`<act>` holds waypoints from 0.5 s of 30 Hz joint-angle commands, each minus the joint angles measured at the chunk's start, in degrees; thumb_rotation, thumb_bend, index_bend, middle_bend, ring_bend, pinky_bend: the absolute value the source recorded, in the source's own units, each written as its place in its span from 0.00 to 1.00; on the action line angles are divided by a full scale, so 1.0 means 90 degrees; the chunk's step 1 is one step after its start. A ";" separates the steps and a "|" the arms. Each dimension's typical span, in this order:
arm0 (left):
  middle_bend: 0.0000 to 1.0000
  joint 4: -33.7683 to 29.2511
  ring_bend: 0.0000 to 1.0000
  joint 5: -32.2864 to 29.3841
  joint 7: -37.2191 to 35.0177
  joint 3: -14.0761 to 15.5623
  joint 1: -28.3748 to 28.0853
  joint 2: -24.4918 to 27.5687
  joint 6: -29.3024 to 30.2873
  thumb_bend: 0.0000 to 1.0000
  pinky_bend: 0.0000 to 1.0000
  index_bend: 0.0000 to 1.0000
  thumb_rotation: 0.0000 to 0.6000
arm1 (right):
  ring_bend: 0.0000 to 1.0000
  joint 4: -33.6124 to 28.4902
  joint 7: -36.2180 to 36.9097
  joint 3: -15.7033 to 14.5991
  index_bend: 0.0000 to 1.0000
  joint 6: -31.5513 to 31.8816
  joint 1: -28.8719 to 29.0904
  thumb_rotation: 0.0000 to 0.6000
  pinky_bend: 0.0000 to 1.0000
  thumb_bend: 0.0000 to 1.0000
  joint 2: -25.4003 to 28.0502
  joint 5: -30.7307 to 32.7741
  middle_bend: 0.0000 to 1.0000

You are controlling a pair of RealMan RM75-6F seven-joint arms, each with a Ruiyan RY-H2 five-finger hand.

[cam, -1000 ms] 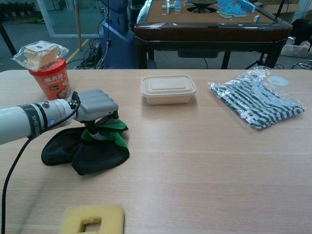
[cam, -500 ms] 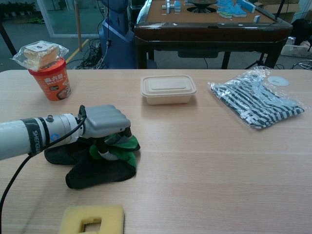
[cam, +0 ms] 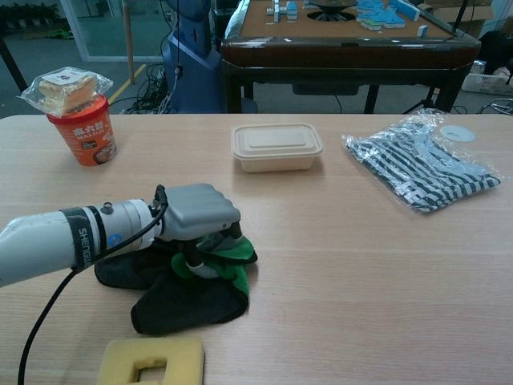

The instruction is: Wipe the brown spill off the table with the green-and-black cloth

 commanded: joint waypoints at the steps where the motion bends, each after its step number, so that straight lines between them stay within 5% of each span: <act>1: 0.73 0.0318 0.79 -0.0194 0.0062 -0.0179 0.0058 0.0036 0.0087 0.27 1.00 0.66 1.00 | 0.25 0.0005 0.0005 0.0004 0.54 0.0005 -0.0004 1.00 0.22 0.29 -0.0003 0.0006 0.44; 8: 0.73 0.0707 0.79 -0.0639 0.0234 -0.0534 0.0215 0.0439 0.0328 0.27 1.00 0.66 1.00 | 0.25 -0.0018 0.0004 0.0028 0.54 0.0002 0.0033 1.00 0.22 0.29 -0.0001 -0.0046 0.44; 15: 0.73 0.0357 0.79 -0.0865 0.0238 -0.0682 0.0501 0.1102 0.0685 0.27 1.00 0.65 1.00 | 0.25 -0.0005 0.0031 0.0039 0.54 -0.0031 0.0075 1.00 0.22 0.29 -0.0024 -0.0085 0.44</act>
